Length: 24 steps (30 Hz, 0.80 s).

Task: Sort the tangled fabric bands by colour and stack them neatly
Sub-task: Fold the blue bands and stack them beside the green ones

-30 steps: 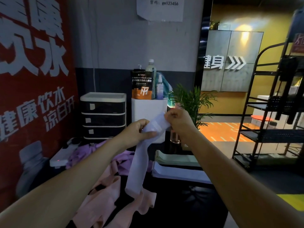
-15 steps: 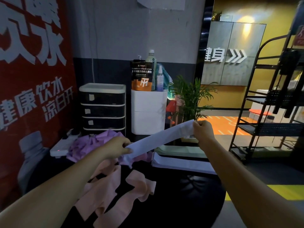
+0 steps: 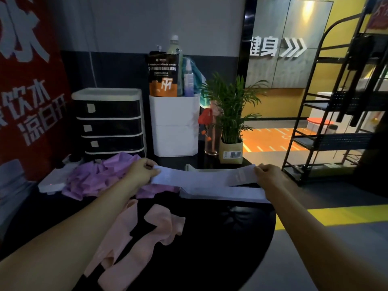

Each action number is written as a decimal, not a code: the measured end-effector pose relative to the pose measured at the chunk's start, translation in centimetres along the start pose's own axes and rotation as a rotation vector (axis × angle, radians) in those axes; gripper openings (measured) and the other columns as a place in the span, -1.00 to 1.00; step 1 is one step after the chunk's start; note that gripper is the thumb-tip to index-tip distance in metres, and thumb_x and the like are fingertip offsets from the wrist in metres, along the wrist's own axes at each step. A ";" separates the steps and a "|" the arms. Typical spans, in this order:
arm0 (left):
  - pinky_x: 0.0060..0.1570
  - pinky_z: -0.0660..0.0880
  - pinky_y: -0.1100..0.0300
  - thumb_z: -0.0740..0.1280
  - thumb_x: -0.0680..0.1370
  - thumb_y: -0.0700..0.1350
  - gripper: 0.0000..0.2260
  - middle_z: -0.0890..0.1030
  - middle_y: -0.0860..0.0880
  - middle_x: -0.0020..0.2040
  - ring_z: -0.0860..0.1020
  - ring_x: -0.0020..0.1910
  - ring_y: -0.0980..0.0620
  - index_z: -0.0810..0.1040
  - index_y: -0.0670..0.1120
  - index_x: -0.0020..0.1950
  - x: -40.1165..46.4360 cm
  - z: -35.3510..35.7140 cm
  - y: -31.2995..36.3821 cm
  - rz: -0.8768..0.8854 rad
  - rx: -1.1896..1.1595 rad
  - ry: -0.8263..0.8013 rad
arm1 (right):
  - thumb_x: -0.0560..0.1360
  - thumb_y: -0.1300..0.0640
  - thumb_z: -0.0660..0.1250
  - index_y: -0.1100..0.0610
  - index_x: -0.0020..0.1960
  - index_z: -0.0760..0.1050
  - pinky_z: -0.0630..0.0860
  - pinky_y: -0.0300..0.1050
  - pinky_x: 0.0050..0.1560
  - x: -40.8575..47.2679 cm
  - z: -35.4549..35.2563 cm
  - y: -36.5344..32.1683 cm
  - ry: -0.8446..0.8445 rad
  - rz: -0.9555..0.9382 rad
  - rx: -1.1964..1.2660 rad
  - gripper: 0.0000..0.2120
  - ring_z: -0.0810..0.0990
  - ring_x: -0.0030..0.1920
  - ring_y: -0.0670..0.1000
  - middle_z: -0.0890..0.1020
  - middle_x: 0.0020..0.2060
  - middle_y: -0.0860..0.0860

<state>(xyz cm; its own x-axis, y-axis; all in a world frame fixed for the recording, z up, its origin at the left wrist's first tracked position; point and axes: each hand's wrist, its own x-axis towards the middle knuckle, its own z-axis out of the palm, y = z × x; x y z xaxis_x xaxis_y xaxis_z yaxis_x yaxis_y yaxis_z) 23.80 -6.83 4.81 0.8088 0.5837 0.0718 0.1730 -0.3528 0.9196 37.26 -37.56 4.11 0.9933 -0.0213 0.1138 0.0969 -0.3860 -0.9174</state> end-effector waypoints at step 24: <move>-0.39 0.33 0.52 0.50 0.36 -0.27 -0.81 0.50 -0.06 -0.33 0.42 -0.37 0.07 0.52 -0.20 -0.16 2.4 10.2 -2.3 0.142 0.255 0.127 | 0.47 0.32 0.25 0.37 -0.40 0.35 0.27 -0.02 -0.37 3.7 -1.7 7.4 0.113 -0.042 -0.365 -0.71 0.42 -0.36 0.20 0.41 -0.45 0.29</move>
<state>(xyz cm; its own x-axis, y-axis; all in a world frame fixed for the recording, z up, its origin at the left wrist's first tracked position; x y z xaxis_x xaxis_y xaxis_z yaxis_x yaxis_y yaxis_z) 31.07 -12.05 -1.02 0.7608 0.5969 0.2550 0.2122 -0.6000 0.7714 41.58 -42.03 -1.57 0.9737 -0.0915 0.2085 0.0886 -0.6914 -0.7170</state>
